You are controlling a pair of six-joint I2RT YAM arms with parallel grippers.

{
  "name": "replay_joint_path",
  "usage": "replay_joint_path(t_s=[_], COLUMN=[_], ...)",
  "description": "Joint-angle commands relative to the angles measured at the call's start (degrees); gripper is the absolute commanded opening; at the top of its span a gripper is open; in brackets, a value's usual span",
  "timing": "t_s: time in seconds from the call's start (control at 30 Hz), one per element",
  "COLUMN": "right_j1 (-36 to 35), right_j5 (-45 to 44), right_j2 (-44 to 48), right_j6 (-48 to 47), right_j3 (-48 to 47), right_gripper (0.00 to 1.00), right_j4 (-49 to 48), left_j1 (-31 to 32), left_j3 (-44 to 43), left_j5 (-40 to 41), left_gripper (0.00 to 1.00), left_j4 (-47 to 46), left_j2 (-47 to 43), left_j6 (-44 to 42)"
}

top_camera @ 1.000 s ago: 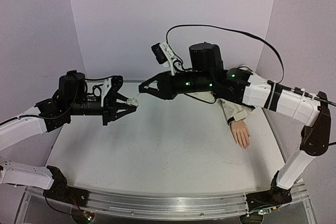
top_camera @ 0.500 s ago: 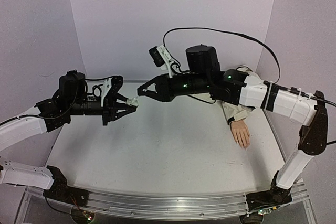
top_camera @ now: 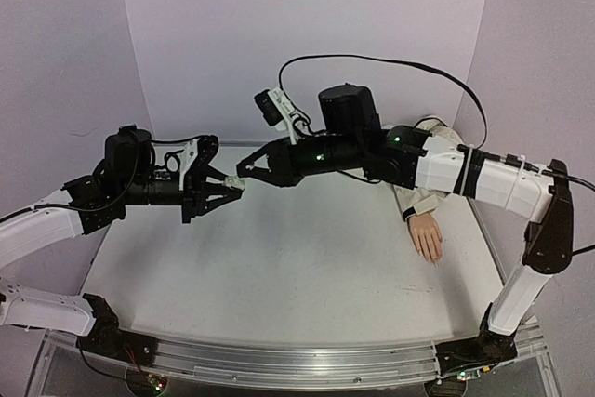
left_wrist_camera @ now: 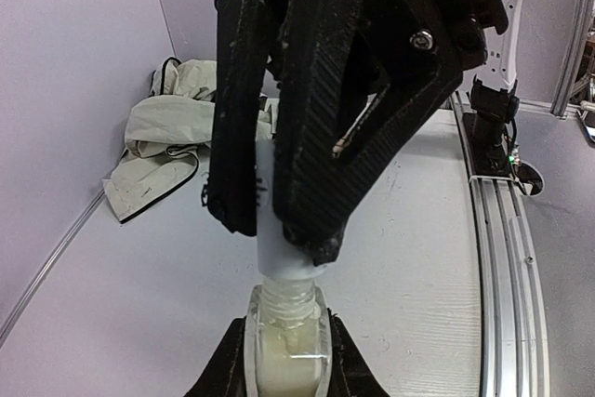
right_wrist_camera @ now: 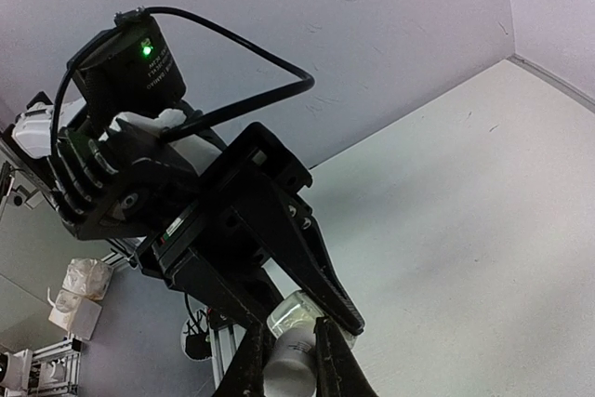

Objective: Paint the nails

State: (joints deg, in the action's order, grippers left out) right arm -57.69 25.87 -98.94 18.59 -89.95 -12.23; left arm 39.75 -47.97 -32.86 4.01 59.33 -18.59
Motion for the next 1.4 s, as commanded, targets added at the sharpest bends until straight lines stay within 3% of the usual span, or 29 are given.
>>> replay_joint_path(t_s=[0.0,0.47,0.67,0.8,0.93,1.1,1.23,1.37], right_j1=[-0.52,-0.58,-0.55,-0.58,-0.95,-3.51,-4.57,-4.52], right_j5=[0.42,5.72,7.45,6.81,-1.7,-16.4,-19.7,-24.05], right_j2=[-0.56,-6.25,-9.08,-11.74,-15.17,-19.74,-19.19,-16.62], right_j6=[-1.02,-7.24,-5.44,-0.08,10.81,25.54,32.12,30.14], right_j3=[-3.45,-7.36,-8.67,-10.78,-14.02,-18.07,-15.4,-15.17], right_gripper=[0.0,0.0,0.0,0.0,0.0,0.0,0.0,0.06], right_j4=[-0.54,6.49,7.5,7.76,8.51,12.22,8.5,8.3], left_j1=[-0.11,-0.11,0.17,2.83,5.95,8.24,8.37,8.49], left_j3=[-0.46,-1.17,-4.67,-6.63,-2.9,-4.07,-4.09,-0.79], left_j5=[-0.44,-2.43,6.47,17.19,27.98,36.8,36.47,36.68], left_gripper=[0.0,0.0,0.0,0.0,0.0,0.0,0.0,0.0], left_j4=[-3.29,-3.3,-3.37,-6.49,-22.28,-34.3,-36.58,-36.28], left_j2=[-0.71,-0.89,0.19,2.21,5.65,14.56,16.62,15.79], left_j6=[-0.53,-0.17,2.61,2.63,1.93,-1.94,-0.39,1.51])
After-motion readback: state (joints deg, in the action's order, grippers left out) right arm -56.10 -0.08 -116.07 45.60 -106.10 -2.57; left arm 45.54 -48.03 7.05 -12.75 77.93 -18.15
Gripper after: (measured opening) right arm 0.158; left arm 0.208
